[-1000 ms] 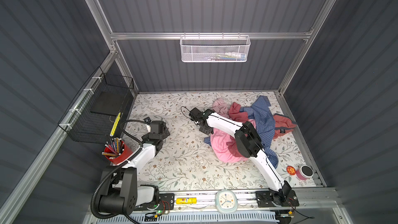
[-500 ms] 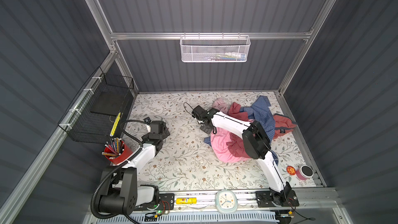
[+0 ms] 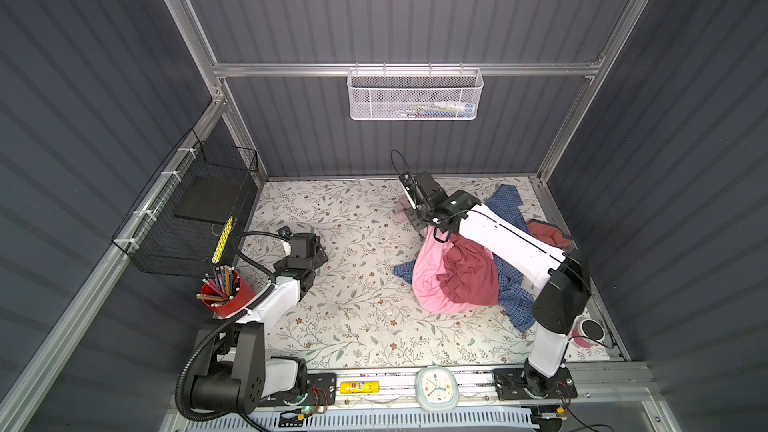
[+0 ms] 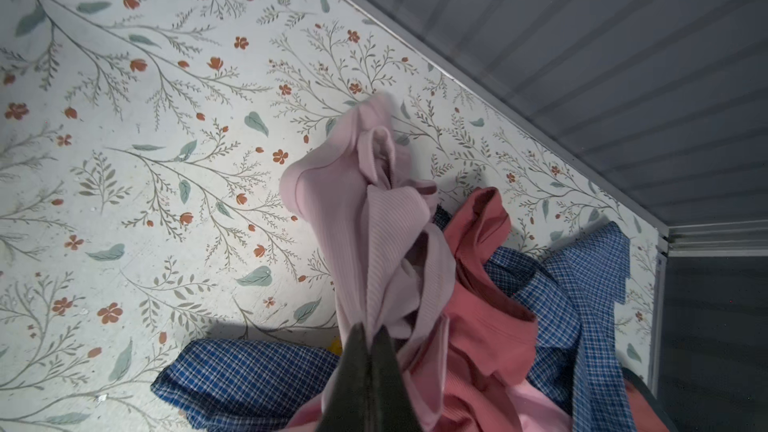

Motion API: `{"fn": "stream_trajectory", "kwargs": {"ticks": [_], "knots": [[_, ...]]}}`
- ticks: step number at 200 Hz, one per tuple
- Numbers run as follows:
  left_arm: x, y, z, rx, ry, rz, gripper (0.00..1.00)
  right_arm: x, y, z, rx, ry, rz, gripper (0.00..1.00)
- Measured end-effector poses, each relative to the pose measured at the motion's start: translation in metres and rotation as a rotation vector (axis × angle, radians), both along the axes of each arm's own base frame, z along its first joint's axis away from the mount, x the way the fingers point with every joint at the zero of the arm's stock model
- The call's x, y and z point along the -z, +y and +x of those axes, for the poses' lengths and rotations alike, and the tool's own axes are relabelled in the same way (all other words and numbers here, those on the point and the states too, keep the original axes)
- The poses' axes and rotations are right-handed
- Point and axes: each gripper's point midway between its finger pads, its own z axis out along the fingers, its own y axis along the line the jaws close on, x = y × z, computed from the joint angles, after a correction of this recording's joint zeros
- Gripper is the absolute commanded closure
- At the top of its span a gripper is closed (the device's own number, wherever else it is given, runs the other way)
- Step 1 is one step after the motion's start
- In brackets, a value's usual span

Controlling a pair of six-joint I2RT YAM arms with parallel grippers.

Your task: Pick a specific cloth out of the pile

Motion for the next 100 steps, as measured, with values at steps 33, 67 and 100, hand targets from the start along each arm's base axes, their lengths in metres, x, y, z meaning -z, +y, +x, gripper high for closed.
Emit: {"fn": "stream_trajectory", "kwargs": {"ticks": [33, 67, 100], "knots": [[0.000, 0.000, 0.000, 0.001, 0.000, -0.001, 0.00, -0.038, -0.039, -0.018, 0.073, -0.078, 0.089, 1.00], [0.000, -0.001, 0.000, 0.004, 0.000, -0.003, 0.00, -0.063, -0.097, -0.042, 0.197, -0.146, 0.169, 1.00], [0.000, -0.003, 0.001, 0.013, 0.001, -0.010, 0.00, -0.046, -0.164, -0.073, 0.364, -0.148, 0.214, 1.00]]}}
